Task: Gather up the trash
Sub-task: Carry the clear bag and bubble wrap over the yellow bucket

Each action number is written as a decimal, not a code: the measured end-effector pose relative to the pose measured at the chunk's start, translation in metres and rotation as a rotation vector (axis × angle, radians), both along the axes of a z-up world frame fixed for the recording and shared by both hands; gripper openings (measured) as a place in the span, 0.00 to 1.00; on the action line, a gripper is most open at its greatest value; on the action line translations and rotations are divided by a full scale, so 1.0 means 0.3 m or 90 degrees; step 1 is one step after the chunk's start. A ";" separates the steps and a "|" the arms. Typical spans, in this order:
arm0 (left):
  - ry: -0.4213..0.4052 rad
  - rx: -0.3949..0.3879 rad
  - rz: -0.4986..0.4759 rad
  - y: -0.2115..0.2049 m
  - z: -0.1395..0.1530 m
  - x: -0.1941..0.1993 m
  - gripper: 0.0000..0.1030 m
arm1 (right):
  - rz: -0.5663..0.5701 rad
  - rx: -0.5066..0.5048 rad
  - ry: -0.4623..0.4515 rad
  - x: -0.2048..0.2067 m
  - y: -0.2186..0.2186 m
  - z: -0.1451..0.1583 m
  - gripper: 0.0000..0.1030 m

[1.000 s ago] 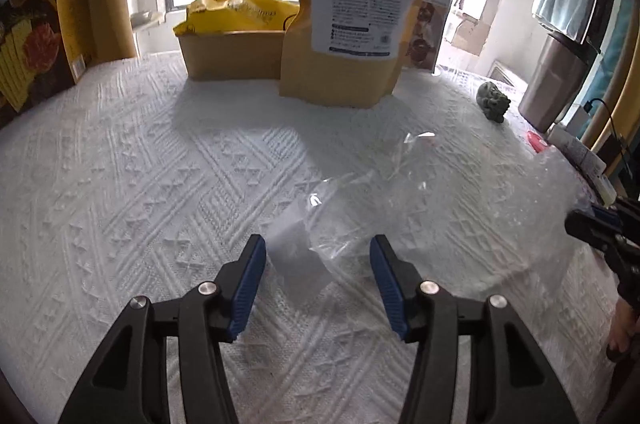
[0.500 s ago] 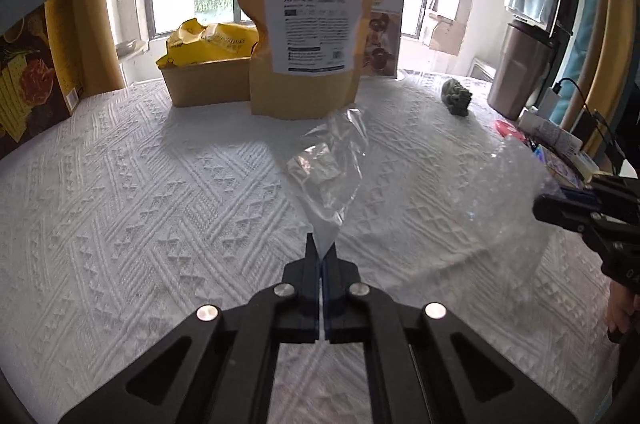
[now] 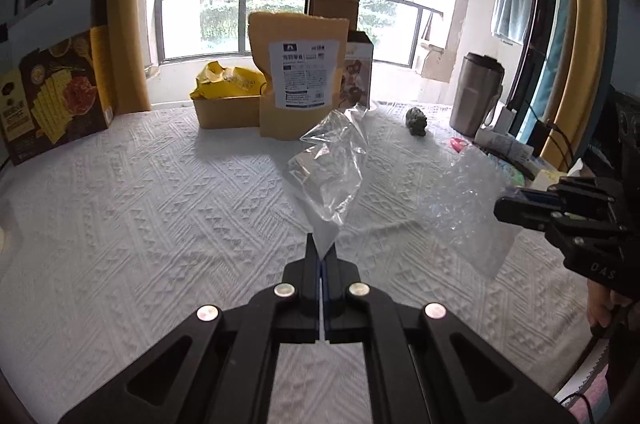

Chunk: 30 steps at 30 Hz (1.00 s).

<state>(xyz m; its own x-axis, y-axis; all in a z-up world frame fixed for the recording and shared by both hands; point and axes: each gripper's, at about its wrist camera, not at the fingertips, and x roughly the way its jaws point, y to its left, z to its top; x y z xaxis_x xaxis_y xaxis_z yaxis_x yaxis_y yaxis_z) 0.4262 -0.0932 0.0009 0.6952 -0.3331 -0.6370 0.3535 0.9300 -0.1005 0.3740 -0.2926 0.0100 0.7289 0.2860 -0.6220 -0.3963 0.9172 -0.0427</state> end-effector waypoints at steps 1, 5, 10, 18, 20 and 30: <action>0.000 -0.005 0.001 0.011 0.007 -0.019 0.00 | 0.002 0.000 -0.002 -0.021 0.008 0.007 0.09; -0.004 -0.019 0.011 0.059 0.030 -0.115 0.00 | 0.010 -0.003 -0.006 -0.102 0.042 0.033 0.09; -0.004 -0.046 0.024 0.121 0.040 -0.233 0.00 | 0.021 -0.011 -0.019 -0.203 0.082 0.070 0.09; -0.033 -0.035 0.047 0.194 0.068 -0.419 0.00 | 0.042 -0.017 -0.034 -0.346 0.149 0.113 0.09; -0.043 -0.031 0.053 0.209 0.074 -0.472 0.00 | 0.050 -0.016 -0.037 -0.377 0.171 0.117 0.09; -0.066 -0.017 0.091 0.317 0.062 -0.730 0.00 | 0.100 0.008 -0.044 -0.548 0.281 0.083 0.09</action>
<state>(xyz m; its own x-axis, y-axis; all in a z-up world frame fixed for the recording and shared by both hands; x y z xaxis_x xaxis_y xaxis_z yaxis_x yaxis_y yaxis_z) 0.2072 0.0019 0.0196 0.7980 -0.2416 -0.5521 0.2270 0.9691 -0.0961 0.2096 -0.2084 0.0349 0.7154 0.4073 -0.5677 -0.5311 0.8450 -0.0630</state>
